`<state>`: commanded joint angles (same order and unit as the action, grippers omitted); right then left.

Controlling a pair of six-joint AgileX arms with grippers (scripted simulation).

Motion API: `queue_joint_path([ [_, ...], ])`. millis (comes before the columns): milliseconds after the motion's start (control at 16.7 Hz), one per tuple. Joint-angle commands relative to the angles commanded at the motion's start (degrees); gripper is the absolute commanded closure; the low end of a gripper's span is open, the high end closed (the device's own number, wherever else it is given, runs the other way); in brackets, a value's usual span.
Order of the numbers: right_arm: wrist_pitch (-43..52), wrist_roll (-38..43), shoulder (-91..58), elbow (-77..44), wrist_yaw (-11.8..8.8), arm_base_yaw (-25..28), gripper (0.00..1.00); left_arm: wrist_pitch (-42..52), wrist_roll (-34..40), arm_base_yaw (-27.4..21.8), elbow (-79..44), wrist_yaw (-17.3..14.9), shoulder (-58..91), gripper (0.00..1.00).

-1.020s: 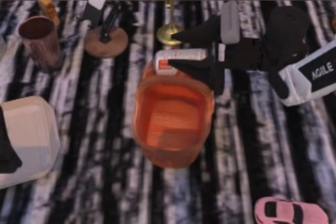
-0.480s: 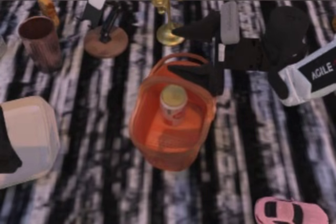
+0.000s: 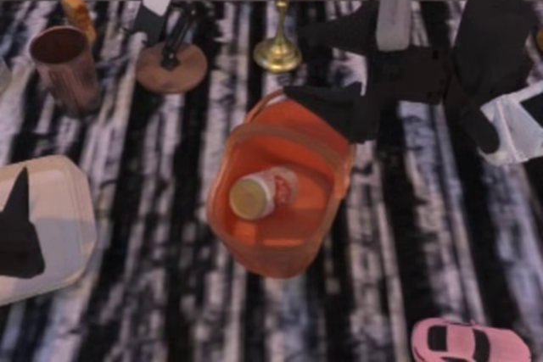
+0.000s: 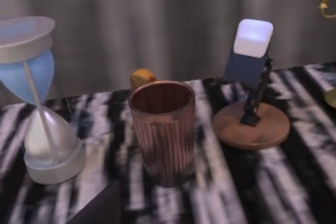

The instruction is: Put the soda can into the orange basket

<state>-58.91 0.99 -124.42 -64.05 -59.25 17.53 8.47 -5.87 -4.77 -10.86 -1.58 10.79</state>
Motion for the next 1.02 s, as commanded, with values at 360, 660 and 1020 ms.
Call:
queue_joint_path([
  [360, 13.74, -0.67, 26.73, 16.23, 12.85, -3.81, 0.0, 19.53, -13.62, -8.83, -25.95, -1.18, 25.98, 0.0],
  [660, 28.0, -0.94, 55.37, 32.13, 27.32, -8.01, 0.0, 38.88, -28.24, -17.04, -53.07, -1.06, 54.42, 0.0],
  [1020, 44.76, -1.11, 90.5, 49.94, 44.51, -12.79, 0.0, 59.85, -45.8, -26.45, -85.72, -0.41, 88.84, 0.0],
])
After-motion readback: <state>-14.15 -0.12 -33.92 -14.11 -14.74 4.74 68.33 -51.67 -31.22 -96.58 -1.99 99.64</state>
